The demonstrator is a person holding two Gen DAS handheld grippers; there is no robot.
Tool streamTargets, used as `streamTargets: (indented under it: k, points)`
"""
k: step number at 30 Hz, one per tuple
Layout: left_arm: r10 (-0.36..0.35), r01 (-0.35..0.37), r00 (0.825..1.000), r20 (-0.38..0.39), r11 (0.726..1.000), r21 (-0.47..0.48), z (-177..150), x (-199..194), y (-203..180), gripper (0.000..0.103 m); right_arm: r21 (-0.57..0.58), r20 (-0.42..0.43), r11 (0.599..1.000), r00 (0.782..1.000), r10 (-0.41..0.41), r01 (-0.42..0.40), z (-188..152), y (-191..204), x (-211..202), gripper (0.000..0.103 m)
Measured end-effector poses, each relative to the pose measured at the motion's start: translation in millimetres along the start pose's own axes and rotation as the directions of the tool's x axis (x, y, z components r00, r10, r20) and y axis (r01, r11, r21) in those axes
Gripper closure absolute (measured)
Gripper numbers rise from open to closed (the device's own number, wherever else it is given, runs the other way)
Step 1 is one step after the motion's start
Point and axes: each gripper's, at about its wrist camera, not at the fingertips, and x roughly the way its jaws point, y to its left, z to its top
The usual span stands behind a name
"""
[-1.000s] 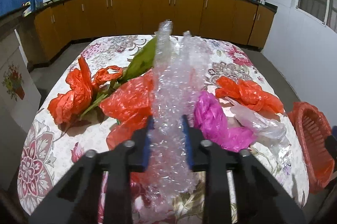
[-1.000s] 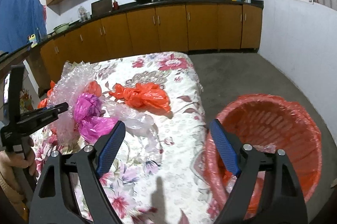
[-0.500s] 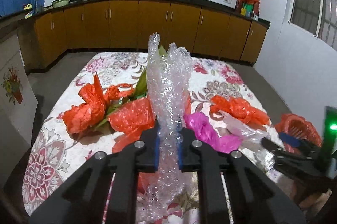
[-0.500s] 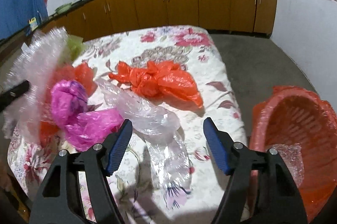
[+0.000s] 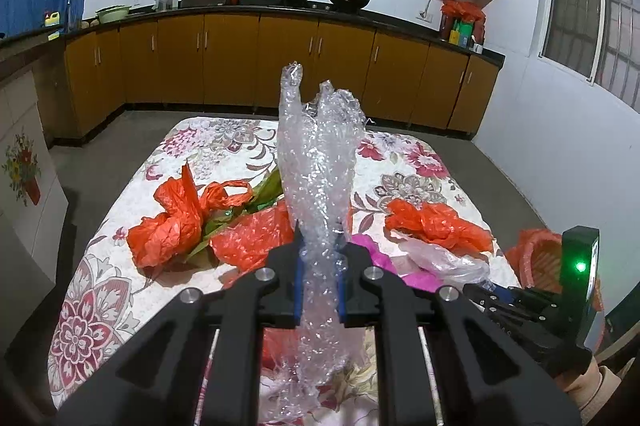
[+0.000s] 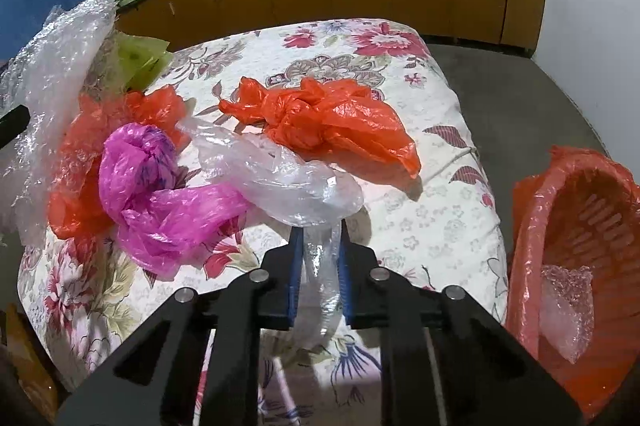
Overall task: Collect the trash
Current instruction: 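Grasp a crumpled clear plastic bag with the right tool, then carry the bubble wrap and clear bag toward the red basket with both tools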
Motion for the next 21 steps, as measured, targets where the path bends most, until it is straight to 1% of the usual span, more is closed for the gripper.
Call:
streamTargets:
  k: [1,3,9,12,21]
  points:
    - [-0.001,0.001,1.000,0.001,1.000,0.001,0,-1,0,0.090,0.000,0.004,1.000,1.000,0.002,-0.002,0,0,-3,0.088]
    - [-0.003,0.003,1.000,0.005,1.000,0.003,1,-2,-2,0.090,0.000,0.012,1.000,1.000,0.006,-0.006,-1,-1,-7,0.093]
    - [-0.013,0.012,1.000,0.017,1.000,0.011,3,-9,-7,0.090,-0.007,0.039,1.000,0.999,0.029,-0.029,-1,0,-20,0.099]
    - [-0.018,0.017,1.000,0.025,1.000,0.015,5,-14,-10,0.090,-0.017,0.052,0.999,0.998,0.028,-0.027,-3,1,-26,0.100]
    - [-0.048,0.047,0.998,0.046,0.998,0.031,11,-27,-24,0.090,0.006,0.108,0.999,0.993,0.047,-0.048,-7,-6,-50,0.101]
